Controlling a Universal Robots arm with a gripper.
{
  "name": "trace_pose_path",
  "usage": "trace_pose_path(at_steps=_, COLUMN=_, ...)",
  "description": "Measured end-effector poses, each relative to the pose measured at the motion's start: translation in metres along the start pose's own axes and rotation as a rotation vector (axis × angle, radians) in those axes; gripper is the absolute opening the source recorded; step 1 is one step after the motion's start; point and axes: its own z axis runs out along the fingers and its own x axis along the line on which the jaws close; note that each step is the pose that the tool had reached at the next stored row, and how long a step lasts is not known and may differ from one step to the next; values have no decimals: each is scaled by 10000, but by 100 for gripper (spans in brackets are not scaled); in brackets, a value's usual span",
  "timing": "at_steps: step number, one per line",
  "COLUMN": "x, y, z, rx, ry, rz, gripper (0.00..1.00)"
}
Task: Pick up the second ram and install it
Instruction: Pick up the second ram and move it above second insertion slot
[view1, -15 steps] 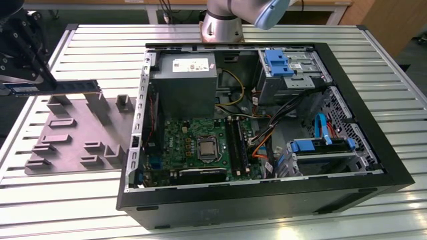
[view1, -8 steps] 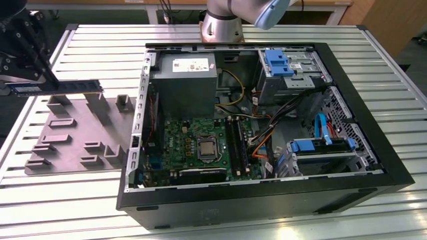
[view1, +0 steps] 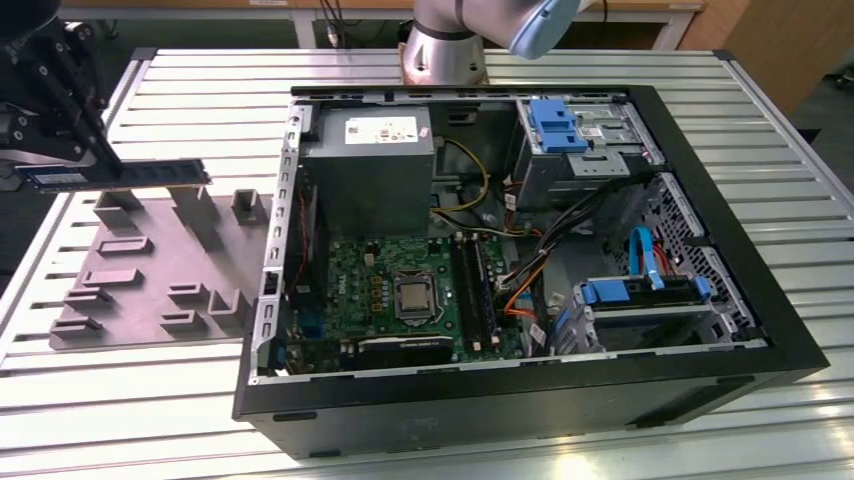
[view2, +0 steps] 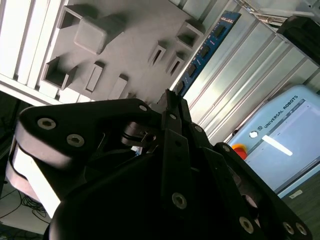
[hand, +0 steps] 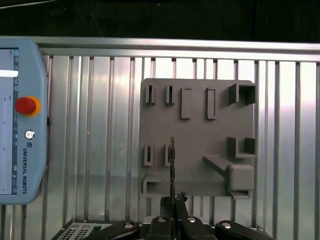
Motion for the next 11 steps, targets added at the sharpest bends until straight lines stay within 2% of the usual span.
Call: trace_pose_path(at_steps=11, x=1, y=-61, z=-1, rx=0, ry=-1, rz=0, gripper=14)
